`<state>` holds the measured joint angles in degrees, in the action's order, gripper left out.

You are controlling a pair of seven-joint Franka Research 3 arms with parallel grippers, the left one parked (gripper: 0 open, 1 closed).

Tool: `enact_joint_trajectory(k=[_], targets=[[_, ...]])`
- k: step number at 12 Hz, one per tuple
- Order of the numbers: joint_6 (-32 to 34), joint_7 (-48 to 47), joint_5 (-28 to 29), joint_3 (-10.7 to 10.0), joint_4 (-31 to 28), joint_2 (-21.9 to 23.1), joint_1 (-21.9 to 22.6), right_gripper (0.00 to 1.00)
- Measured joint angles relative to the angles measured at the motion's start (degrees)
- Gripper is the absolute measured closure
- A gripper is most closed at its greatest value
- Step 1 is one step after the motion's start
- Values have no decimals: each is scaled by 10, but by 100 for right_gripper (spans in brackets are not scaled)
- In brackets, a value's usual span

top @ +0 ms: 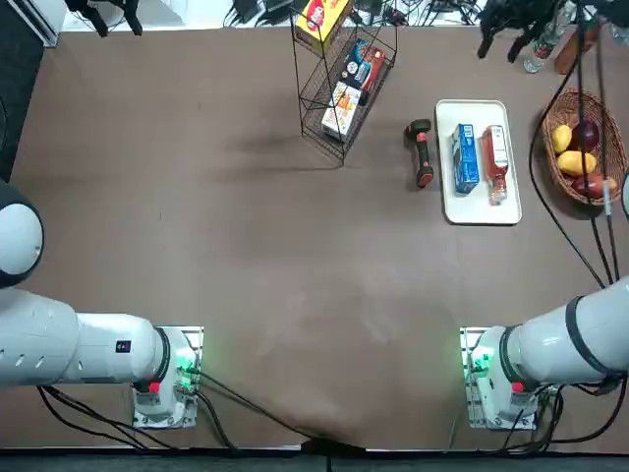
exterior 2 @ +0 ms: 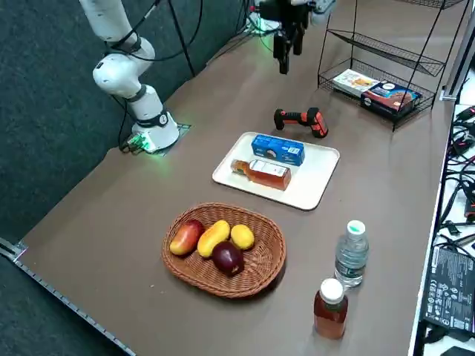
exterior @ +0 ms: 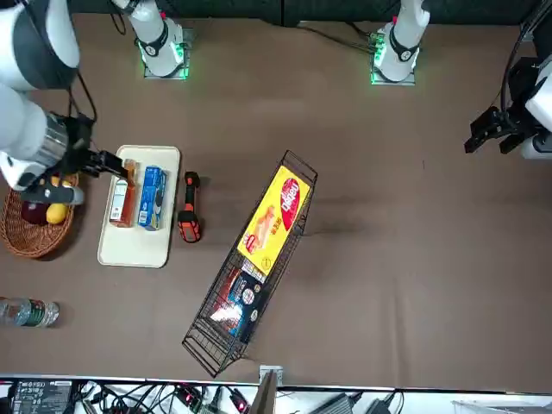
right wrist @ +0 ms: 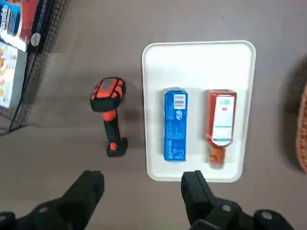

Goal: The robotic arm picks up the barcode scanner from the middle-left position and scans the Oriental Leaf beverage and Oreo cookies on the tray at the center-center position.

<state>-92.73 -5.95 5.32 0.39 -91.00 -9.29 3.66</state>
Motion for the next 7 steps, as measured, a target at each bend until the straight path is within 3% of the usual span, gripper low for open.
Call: enact_joint_trajectory(k=[3,7], targets=[[38,49,-12,-2,29,1,-25,0],[40,74,-33,-4,30,1,-48,0]])
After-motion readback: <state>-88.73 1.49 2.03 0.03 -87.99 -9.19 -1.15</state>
